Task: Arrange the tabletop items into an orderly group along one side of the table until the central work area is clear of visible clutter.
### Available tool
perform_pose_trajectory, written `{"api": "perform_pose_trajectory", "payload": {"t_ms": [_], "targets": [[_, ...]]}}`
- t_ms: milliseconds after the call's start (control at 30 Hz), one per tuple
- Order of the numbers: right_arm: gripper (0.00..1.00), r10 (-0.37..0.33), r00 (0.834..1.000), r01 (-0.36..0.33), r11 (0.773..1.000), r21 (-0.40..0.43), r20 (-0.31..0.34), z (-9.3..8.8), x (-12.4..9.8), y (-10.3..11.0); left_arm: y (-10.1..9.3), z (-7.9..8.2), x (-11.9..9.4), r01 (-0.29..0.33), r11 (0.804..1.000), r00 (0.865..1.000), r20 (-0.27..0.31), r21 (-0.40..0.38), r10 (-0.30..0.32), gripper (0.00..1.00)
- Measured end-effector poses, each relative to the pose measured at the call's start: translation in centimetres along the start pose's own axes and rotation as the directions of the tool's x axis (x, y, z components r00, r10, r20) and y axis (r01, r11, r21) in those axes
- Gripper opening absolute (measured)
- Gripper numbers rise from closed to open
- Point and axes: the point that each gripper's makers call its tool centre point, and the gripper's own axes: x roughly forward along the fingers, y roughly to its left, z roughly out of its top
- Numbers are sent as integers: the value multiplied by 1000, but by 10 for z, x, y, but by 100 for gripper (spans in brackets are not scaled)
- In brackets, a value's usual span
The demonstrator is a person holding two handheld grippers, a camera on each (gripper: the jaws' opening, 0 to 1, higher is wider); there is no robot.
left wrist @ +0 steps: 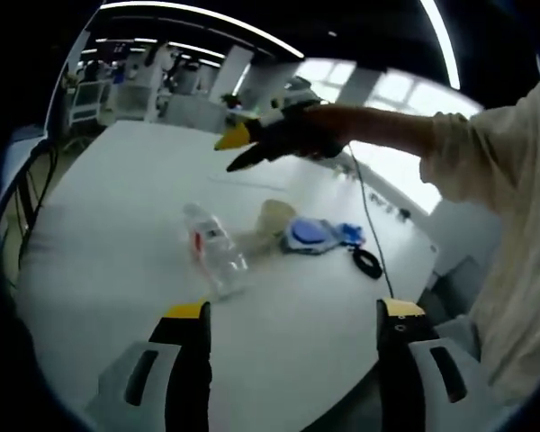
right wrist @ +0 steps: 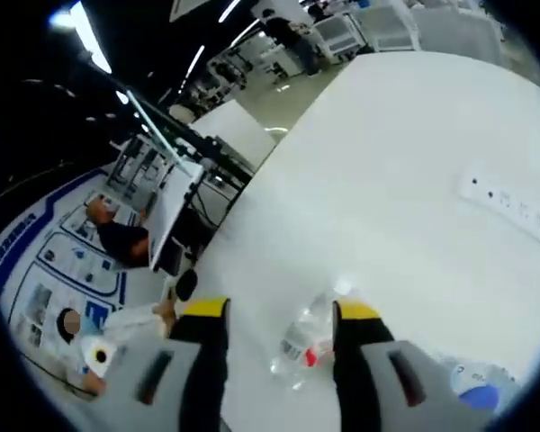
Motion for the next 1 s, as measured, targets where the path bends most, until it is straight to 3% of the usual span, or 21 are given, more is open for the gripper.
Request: {"api": "perform_pose_trajectory", "payload": {"t_ms": [167, 333, 1000], "targets": [[41, -108, 993, 108, 994, -14, -53, -4, 12, -17, 5, -2, -2, -7, 1000, 1000, 17, -14, 7, 71], [40, -154, 984, 155, 988, 7, -89, -7, 26, -28, 8, -3, -3, -5, 1000, 999, 35, -24, 5, 71], [38, -250, 947, 274, 956, 104, -200, -25, 61, -47, 24, -8, -12, -6, 999, 994, 109, -42, 10, 70]]}}
